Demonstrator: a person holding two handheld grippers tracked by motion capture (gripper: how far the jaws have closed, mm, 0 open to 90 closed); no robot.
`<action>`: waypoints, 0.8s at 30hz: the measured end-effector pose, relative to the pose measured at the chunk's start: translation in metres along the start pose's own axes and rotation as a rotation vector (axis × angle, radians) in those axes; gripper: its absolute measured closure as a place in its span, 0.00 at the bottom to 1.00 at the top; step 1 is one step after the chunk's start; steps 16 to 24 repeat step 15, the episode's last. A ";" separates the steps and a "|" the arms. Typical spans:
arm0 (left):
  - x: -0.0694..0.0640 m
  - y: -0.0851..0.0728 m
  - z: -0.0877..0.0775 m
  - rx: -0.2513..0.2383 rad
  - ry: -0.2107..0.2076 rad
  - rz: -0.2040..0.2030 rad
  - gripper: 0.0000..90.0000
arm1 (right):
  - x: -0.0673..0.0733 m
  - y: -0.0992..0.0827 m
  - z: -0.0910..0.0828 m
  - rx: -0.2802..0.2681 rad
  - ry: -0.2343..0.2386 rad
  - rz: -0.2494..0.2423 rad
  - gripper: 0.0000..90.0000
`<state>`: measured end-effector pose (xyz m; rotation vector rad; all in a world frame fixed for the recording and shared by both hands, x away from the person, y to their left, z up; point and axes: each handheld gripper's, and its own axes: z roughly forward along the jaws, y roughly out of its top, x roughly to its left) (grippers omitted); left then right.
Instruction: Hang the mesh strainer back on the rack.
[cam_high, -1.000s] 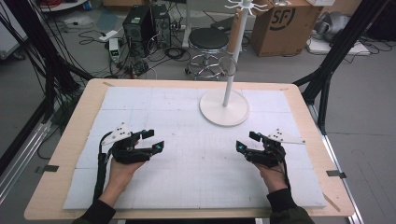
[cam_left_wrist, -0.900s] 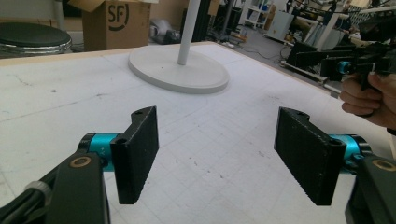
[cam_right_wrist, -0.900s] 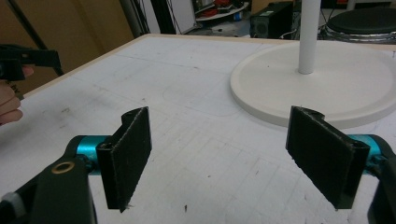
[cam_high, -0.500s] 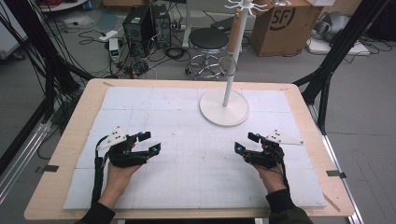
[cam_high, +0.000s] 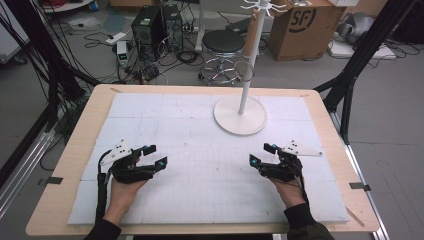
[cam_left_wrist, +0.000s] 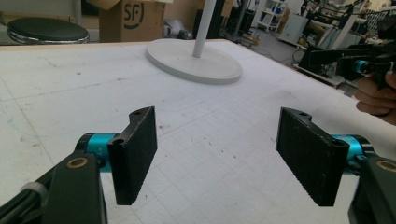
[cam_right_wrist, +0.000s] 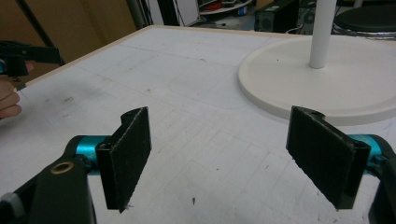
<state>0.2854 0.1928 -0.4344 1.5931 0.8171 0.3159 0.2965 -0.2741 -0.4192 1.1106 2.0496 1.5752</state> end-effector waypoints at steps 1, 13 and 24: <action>0.000 0.000 0.000 -0.001 0.002 0.003 0.33 | 0.000 0.000 0.000 -0.002 0.000 0.001 0.23; -0.002 0.000 0.000 -0.009 -0.012 0.017 0.33 | 0.001 0.000 0.000 -0.002 -0.001 0.002 0.23; -0.002 0.000 0.000 -0.012 -0.012 0.017 0.33 | 0.001 0.000 -0.001 -0.002 -0.001 0.000 0.23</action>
